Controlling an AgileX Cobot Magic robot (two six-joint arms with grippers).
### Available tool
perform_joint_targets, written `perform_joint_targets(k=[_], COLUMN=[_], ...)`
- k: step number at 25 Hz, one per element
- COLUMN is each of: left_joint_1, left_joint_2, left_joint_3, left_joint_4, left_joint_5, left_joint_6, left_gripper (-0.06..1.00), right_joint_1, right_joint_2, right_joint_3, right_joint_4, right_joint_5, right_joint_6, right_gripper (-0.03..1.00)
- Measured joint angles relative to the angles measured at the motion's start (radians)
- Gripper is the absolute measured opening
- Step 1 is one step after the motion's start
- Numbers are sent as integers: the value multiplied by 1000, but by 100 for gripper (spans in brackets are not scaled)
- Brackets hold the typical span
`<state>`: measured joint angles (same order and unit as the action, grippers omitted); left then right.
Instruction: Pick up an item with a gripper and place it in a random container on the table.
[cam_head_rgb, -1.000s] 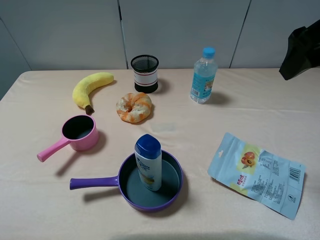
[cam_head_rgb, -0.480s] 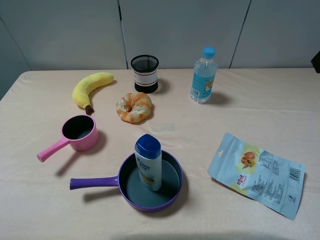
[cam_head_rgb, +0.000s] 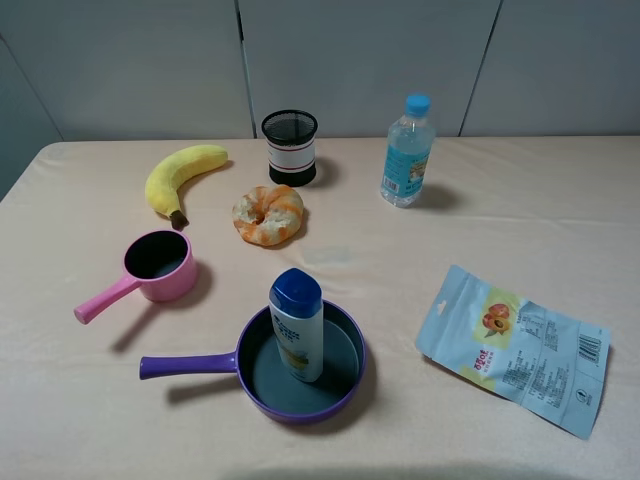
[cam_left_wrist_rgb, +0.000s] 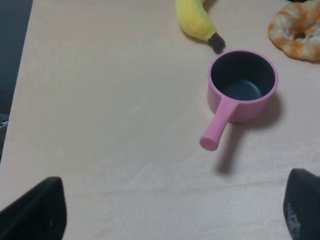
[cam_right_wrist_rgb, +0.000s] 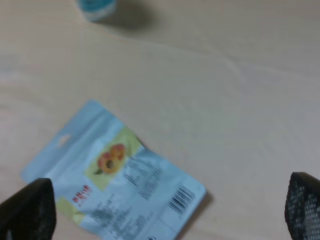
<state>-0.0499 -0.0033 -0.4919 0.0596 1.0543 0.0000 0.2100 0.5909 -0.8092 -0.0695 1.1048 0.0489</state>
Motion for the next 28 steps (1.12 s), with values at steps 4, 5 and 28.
perform_joint_targets(k=[4,5,28], left_joint_1=[0,0,0], left_joint_2=[0,0,0], left_joint_3=[0,0,0], left_joint_4=[0,0,0], left_joint_5=[0,0,0], left_joint_6=[0,0,0], left_gripper=[87,87,87], right_joint_1=[-96,-120,-237], right_joint_2=[-156,-196,-596], right_joint_3=[81,98,309], right_joint_4=[5,9,62], right_joint_5=[0,0,-74], right_joint_6=[3,3,7], right_gripper=[69,69,69])
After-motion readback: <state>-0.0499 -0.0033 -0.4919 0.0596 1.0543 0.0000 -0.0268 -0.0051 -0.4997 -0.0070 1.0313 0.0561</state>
